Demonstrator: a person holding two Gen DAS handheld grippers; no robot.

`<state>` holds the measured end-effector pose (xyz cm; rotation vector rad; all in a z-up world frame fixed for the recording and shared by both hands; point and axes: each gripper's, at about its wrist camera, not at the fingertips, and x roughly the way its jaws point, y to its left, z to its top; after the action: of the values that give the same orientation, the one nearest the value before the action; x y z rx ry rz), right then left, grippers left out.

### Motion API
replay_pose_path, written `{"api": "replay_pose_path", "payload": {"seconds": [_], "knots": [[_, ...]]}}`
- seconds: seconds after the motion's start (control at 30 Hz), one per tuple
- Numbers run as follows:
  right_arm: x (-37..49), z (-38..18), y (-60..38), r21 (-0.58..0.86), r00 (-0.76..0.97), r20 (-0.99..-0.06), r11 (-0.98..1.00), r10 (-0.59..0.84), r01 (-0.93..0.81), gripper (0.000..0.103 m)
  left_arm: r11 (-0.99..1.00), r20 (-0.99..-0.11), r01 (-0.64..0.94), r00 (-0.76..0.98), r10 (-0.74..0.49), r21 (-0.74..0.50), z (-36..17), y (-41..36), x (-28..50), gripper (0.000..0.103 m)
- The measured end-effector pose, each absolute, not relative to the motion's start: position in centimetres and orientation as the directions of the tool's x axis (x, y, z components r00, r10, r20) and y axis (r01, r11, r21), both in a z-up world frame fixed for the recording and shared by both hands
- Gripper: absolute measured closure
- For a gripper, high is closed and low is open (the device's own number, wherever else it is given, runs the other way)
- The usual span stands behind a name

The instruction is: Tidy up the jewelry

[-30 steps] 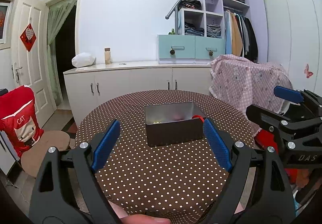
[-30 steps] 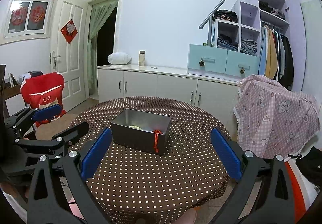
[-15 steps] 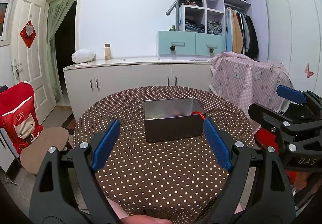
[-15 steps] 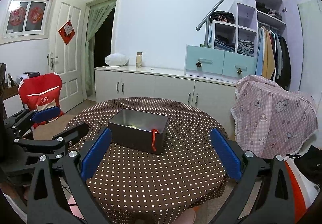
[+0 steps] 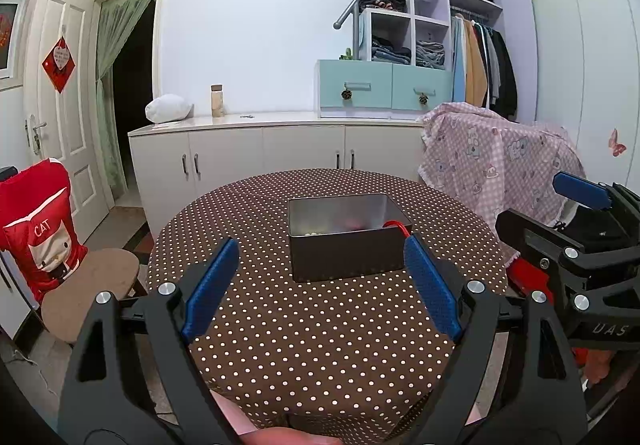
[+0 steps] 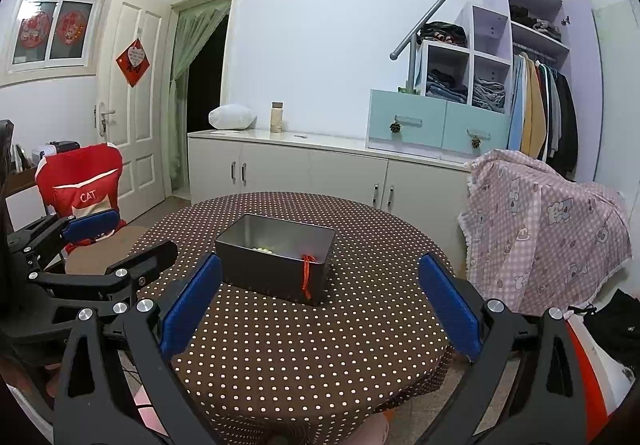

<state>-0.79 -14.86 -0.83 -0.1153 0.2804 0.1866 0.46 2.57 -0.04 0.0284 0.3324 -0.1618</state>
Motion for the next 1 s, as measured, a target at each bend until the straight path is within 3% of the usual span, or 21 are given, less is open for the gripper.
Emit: {"api": "replay_pose_path", "payload": {"seconds": [1.0], "knots": [[-1.04,-0.80,-14.97,-0.077,0.945,-0.283,0.978,0.162,-0.191,0.008,0.986,-0.330,0.165,0.931,-0.156,-0.002,-0.07,2.25,0.24,0.019]]}}
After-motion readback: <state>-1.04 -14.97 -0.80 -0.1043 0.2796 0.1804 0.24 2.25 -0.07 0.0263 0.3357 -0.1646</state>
